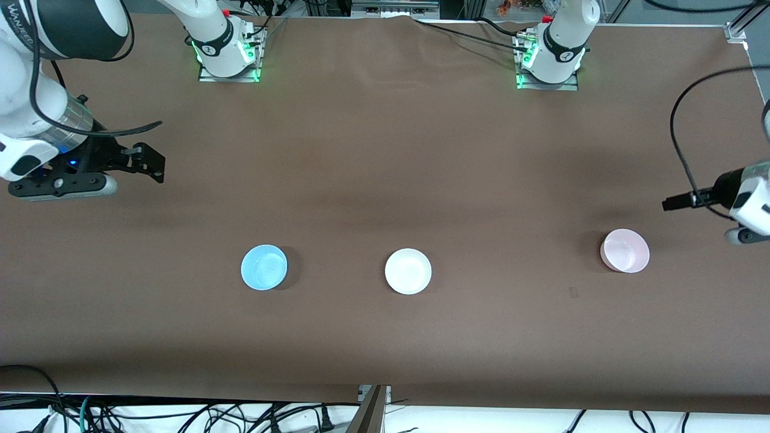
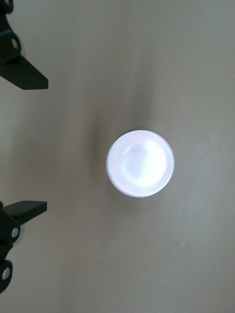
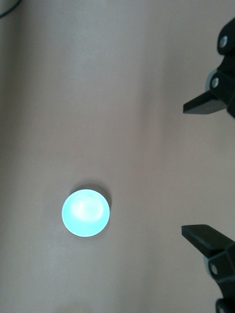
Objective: Stack pink and blue bowls on white bowl
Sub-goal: 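Move the left gripper toward the pink bowl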
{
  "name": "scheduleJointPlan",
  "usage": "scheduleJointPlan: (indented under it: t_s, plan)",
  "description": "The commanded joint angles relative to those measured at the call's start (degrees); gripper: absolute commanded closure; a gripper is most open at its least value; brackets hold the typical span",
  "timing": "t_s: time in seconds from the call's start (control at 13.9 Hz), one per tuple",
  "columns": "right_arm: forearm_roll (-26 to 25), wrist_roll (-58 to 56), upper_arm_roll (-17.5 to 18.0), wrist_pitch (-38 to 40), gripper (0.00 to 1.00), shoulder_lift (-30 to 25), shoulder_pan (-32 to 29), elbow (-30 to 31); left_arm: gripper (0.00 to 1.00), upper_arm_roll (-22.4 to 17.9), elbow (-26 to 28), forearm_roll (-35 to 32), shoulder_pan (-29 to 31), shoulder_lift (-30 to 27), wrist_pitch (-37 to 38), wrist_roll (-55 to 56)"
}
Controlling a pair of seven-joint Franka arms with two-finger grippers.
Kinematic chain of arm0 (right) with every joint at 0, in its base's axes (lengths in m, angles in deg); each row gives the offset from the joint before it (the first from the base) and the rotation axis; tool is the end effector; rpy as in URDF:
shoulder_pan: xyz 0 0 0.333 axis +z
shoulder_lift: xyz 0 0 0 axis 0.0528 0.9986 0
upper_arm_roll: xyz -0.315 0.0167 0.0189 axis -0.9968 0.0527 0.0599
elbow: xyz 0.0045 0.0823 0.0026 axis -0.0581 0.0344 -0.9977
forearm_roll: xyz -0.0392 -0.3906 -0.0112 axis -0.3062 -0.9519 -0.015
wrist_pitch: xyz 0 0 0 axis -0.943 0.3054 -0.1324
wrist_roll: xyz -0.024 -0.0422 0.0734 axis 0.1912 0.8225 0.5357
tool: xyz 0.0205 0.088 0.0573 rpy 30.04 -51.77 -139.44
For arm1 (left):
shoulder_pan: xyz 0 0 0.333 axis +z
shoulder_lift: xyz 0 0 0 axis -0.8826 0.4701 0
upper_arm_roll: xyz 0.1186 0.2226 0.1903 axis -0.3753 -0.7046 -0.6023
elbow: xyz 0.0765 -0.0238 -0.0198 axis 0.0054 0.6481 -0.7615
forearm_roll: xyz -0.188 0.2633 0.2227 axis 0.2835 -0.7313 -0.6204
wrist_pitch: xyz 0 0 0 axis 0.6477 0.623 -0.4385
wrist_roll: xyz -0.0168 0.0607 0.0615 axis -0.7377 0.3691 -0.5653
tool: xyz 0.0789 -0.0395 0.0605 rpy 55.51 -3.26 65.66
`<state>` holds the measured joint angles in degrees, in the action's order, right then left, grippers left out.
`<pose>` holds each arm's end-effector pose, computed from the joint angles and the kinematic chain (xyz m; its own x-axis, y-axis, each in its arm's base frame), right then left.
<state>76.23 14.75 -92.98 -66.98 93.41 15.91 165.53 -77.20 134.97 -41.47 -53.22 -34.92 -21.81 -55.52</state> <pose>0.5959 0.0838 0.5674 0.9935 0.1093 0.0324 0.1076 -0.9929 0.0500 0.6120 0.1403 0.4036 0.9633 0.2045 -0.1740 0.2060 -0.9785 -0.0093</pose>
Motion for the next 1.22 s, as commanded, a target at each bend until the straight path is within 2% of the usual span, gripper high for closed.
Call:
scheduleJointPlan:
  t_s: [0.0,0.14,0.29,0.65,0.93,1.08,1.15]
  plan:
    - [-1.04,0.47,0.2,-0.75,0.0,-0.33,0.04,0.1,0.0,0.44,0.21,1.31,4.25,6.46,-8.91,-6.2]
    - [-1.04,0.65,0.2,-1.1,0.0,-0.33,0.3,0.01,0.0,0.44,0.22,8.5,6.28,10.06,-12.89,-12.88]
    - [-0.95,0.56,0.2,-1.19,0.0,0.02,0.22,0.01,0.0,0.44,0.31,10.54,7.34,12.44,-15.53,-16.25]
    - [-0.69,0.65,0.2,-1.19,0.0,0.11,0.22,-0.34,0.15,0.35,1.97,17.75,7.43,15.44,-18.87,-22.66]
    - [-0.6,0.65,0.2,-1.19,0.0,0.11,-0.14,-0.34,0.3,0.44,2.41,19.25,7.43,17.28,-21.25,-25.47]
    - [-0.6,0.65,0.2,-1.19,0.0,0.11,-0.05,-0.34,0.31,0.35,2.59,21.27,7.52,17.99,-22.04,-27.23]
    - [-0.6,0.65,0.2,-1.19,0.0,0.11,-0.05,-0.34,0.39,0.44,2.5,21.62,7.52,17.99,-22.04,-27.59]
